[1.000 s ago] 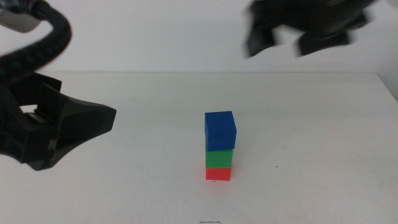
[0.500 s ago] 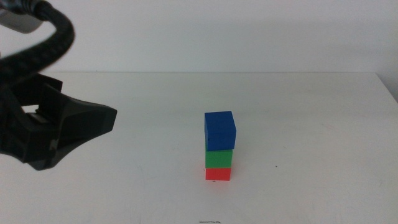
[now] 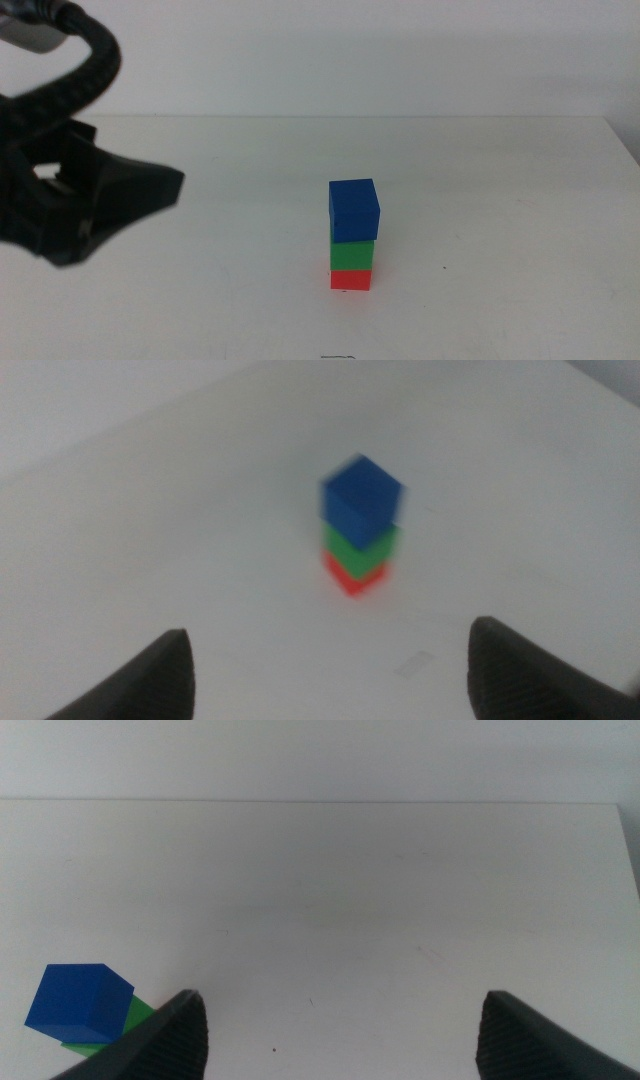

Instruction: Stack red cubes first, then green, then blue cubes in a specific spot.

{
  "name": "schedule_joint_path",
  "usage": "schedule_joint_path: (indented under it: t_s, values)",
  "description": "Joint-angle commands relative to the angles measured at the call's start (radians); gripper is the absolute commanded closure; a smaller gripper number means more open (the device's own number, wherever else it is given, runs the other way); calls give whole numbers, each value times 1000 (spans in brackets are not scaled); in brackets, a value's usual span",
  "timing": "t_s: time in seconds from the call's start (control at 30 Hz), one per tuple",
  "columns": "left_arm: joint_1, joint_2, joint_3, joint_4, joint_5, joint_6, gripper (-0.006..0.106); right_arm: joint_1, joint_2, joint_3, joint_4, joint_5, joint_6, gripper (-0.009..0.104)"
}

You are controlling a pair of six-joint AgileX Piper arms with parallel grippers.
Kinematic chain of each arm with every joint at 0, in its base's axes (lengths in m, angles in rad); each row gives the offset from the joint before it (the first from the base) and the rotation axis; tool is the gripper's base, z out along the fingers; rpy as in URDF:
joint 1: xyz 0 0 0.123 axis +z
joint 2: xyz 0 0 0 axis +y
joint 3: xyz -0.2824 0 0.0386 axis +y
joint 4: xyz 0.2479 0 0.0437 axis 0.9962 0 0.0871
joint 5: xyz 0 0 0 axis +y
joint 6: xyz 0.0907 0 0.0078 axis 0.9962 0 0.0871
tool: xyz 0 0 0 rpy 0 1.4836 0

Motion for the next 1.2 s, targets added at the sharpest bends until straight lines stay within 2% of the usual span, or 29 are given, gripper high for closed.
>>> schedule_joint_path:
  t_s: [0.0, 0.07, 0.17, 0.23, 0.3, 0.4, 0.57, 0.63, 0.8, 1.03, 1.17]
  values:
    - [-4, -10, -26, 87, -104, -49, 7, -7, -13, -25, 14, -58, -14, 14]
    - [-2, -9, -24, 212, -142, -144, 7, -7, -13, -25, 14, -58, -14, 14]
    - [48, 9, -23, 353, -176, -325, 7, -7, -13, -25, 14, -58, -14, 14]
    - [119, 15, -23, 377, -191, -407, 7, -7, -13, -25, 15, -58, -14, 14]
    - [200, 22, -23, 388, -224, -401, 7, -7, -13, -25, 15, -58, -14, 14]
    - [341, 28, -1, 364, -352, -306, 7, -7, -13, -25, 15, -58, -14, 14]
    - [577, -8, 69, 159, -516, -145, 7, -7, -13, -25, 15, -58, -14, 14]
    - [632, -26, 88, 122, -518, -117, 7, -7, -13, -25, 15, -58, -14, 14]
    - [699, -57, 117, 129, -506, -117, 7, -7, -13, -25, 15, -58, -14, 14]
    - [701, -51, 117, 131, -497, -117, 7, -7, -13, -22, 14, -58, -14, 14]
    - [701, -38, 121, 119, -499, -117, 7, -7, -24, 17, -16, -61, -14, 14]
